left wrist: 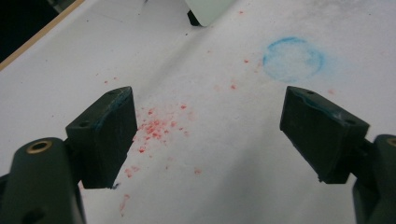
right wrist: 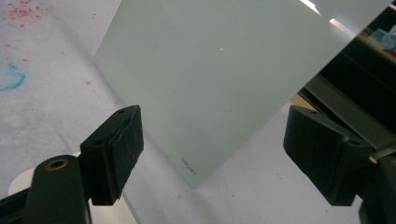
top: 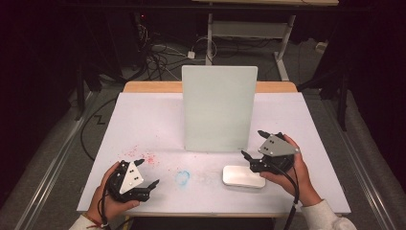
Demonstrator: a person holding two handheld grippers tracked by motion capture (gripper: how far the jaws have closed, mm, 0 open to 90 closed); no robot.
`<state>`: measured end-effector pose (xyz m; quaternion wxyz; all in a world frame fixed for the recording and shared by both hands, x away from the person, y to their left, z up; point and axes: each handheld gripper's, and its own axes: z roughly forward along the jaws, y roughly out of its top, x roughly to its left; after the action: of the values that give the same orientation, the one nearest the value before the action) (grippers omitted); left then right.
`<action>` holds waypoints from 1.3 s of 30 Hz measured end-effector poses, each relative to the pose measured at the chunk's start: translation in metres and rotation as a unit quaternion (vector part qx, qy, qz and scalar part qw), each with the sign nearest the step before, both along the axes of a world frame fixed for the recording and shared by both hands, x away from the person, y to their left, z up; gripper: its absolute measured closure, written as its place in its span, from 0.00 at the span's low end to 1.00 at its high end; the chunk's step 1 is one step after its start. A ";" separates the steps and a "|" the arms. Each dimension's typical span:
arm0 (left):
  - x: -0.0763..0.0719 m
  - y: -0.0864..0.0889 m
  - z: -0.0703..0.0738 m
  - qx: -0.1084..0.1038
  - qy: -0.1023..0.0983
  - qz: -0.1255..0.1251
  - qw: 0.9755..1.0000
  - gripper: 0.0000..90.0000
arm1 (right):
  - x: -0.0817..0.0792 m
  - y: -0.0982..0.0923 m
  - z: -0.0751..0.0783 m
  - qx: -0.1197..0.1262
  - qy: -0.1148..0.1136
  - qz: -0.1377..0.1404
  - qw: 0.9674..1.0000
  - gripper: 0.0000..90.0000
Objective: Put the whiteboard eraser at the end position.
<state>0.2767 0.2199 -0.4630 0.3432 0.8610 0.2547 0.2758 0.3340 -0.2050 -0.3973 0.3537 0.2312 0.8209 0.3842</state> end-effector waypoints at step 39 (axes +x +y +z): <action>0.007 0.000 0.000 -0.008 -0.001 0.002 1.000 0.20 | -0.043 -0.074 -0.025 0.039 -0.036 -0.085 0.995 0.18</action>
<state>0.2837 0.2200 -0.4628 0.3496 0.8573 0.2583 0.2757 0.2911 -0.2789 -0.4222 0.4051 0.2996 0.7696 0.3922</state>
